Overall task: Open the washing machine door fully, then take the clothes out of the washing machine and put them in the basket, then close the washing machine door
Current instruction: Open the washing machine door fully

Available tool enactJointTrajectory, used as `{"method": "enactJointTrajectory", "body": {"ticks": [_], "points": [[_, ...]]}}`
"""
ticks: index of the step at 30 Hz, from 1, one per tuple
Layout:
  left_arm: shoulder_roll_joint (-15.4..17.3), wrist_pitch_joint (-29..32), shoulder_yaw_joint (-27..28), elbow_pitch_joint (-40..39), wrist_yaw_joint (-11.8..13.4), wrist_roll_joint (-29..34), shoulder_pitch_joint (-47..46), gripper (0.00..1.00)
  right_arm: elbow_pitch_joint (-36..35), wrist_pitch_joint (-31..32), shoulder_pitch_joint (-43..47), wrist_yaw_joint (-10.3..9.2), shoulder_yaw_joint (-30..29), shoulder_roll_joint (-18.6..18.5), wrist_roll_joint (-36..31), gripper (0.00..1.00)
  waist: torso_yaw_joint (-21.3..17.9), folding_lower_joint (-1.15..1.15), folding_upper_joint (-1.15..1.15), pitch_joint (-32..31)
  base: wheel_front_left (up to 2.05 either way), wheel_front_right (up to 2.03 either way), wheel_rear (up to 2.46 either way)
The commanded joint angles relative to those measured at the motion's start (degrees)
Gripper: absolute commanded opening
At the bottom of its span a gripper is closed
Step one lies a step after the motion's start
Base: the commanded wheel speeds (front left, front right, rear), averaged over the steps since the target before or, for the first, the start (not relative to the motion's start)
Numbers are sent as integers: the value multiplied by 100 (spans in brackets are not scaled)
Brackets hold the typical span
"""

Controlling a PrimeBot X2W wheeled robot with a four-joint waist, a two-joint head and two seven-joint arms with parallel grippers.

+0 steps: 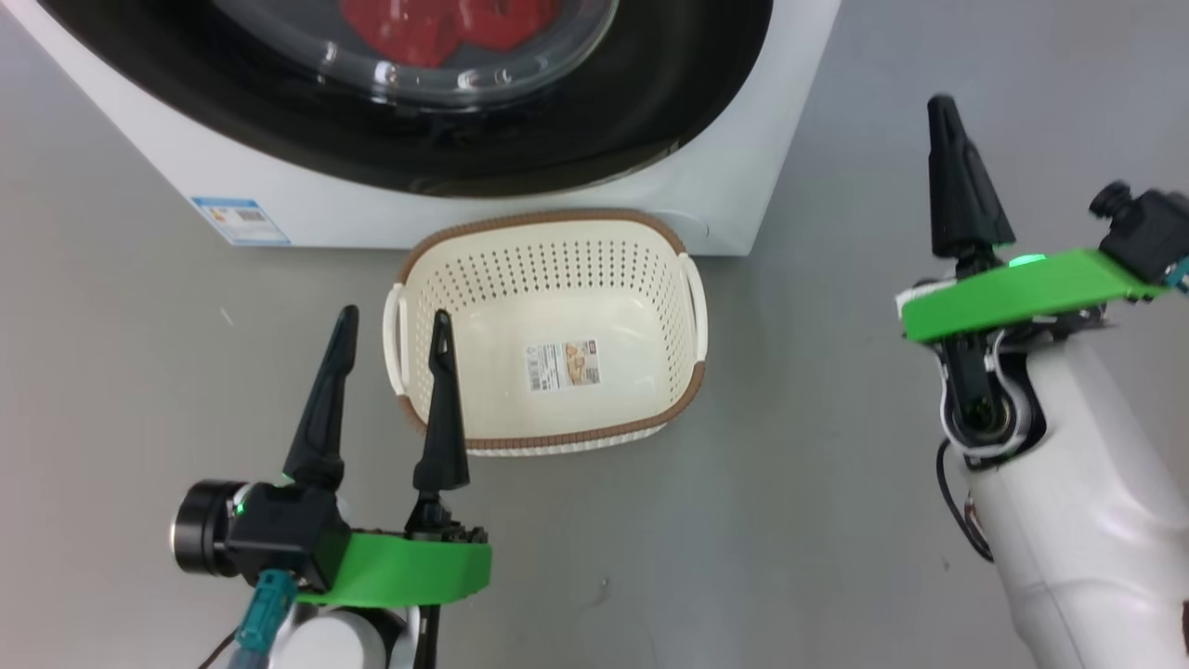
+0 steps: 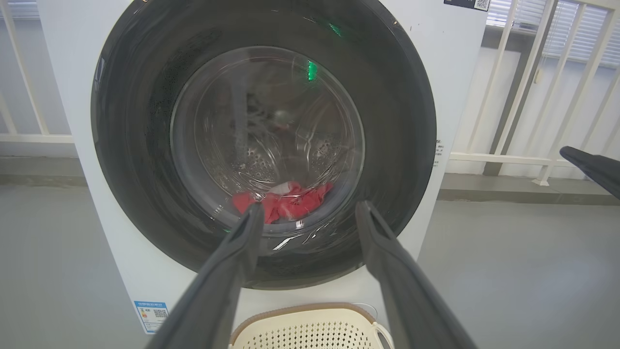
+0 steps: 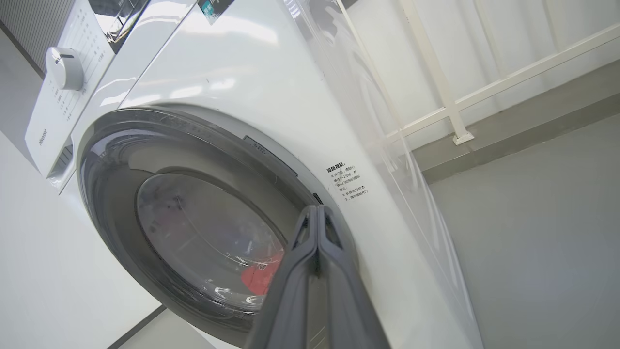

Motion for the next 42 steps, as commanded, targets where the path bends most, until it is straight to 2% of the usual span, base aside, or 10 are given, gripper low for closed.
{"method": "enactJointTrajectory", "body": {"ticks": [1, 7, 14, 21, 36, 42], "points": [[62, -65, 147, -199, 43, 70, -160, 100, -116, 57, -210, 2, 143, 42, 148, 0, 52, 0, 0, 200, 0, 0, 0], [62, -68, 137, -545, 84, 83, -241, 100, -117, 383, -737, 2, 91, -64, 777, 0, 61, 0, 0, 531, 0, 0, 0], [61, -69, 111, -712, 124, 141, -315, 100, -171, 1083, -1263, 2, -75, -251, 1850, 0, 121, 0, 0, 879, 0, 0, 0], [61, -69, 53, -725, 149, 184, -364, 100, -22, 1889, -1833, 2, -204, -389, 2649, 0, 214, 0, 0, 1153, 0, 0, 0], [61, -70, -57, -750, 189, 125, -438, 100, 561, 3403, -2788, 2, -393, -504, 3609, 0, 430, 0, 0, 1442, 0, 0, 0], [61, -70, -99, -766, 198, 110, -470, 100, 794, 3662, -3192, 2, -402, -522, 3657, 0, 511, 0, 0, 1551, 0, 0, 0]]}}
